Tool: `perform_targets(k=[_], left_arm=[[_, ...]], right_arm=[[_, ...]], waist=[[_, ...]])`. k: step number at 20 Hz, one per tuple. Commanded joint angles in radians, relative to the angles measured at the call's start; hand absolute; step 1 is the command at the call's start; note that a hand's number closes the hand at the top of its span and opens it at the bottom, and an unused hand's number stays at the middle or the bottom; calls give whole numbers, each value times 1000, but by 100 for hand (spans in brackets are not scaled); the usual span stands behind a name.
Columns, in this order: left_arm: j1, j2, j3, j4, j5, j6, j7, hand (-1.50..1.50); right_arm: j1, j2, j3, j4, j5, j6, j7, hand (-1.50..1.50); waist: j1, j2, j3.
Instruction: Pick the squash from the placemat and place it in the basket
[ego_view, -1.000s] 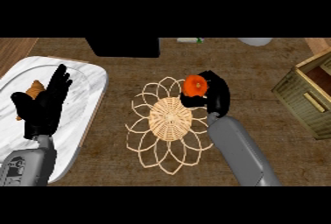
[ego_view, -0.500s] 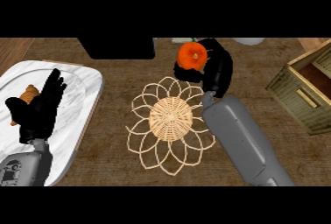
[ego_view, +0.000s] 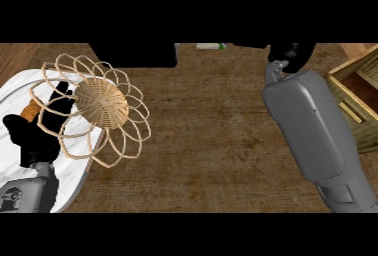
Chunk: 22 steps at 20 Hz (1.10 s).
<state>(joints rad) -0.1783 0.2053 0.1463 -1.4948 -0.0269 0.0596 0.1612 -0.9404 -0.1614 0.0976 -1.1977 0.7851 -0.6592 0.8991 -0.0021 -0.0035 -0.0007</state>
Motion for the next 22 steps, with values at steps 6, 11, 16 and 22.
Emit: perform_targets(k=[6,11,16,22], left_arm=[[-10,-2,-1,13,-5,-6,-7,0],[-10,7,12,31,14,-31,-32,0],[-12,-17,-5,26,-8,-6,-35,0],[-30,-7,0,38,-8,-15,-26,0]], right_arm=[[-198,-170,-160,134,29,127,76,150],[-232,-239,-212,312,14,108,-33,150],[-254,-301,-238,443,2,153,-95,150],[-294,-322,-252,582,24,173,-97,150]], waist=[[8,3,0],[19,8,0],[18,8,0],[18,8,0]])
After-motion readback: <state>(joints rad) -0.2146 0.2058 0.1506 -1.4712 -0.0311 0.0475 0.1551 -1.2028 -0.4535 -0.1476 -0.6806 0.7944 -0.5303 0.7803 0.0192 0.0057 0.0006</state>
